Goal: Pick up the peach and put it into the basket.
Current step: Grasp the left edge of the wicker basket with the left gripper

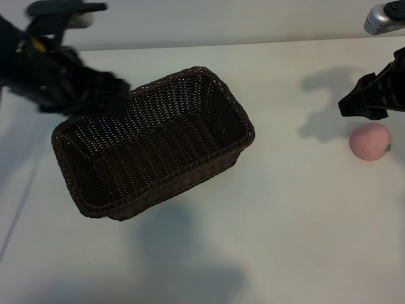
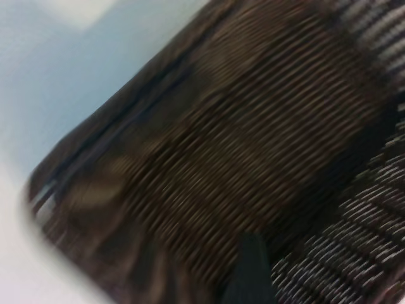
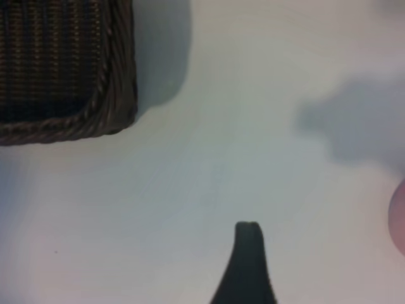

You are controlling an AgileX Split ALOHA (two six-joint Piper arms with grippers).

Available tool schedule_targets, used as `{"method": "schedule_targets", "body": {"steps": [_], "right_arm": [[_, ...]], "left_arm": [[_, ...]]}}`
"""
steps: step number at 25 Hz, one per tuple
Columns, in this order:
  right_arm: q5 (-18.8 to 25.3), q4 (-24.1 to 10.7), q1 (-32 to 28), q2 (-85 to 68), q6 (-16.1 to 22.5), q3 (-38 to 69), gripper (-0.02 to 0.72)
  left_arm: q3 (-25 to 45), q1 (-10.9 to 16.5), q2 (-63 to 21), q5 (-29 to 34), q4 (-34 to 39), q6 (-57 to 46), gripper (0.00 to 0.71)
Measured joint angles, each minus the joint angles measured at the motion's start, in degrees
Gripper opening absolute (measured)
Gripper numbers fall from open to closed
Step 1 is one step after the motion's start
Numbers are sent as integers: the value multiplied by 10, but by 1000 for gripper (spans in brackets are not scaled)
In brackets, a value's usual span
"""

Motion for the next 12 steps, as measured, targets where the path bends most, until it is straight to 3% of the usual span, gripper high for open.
{"method": "schedule_targets", "body": {"steps": [4, 7, 12], "right_arm": [[0, 0, 0, 0, 2, 0, 584], [0, 0, 0, 0, 2, 0, 584], [0, 0, 0, 0, 3, 0, 584]], "left_arm": [[0, 0, -37, 71, 114, -146, 592], [0, 0, -53, 101, 152, -200, 592], [33, 0, -49, 76, 160, -254, 592]]}}
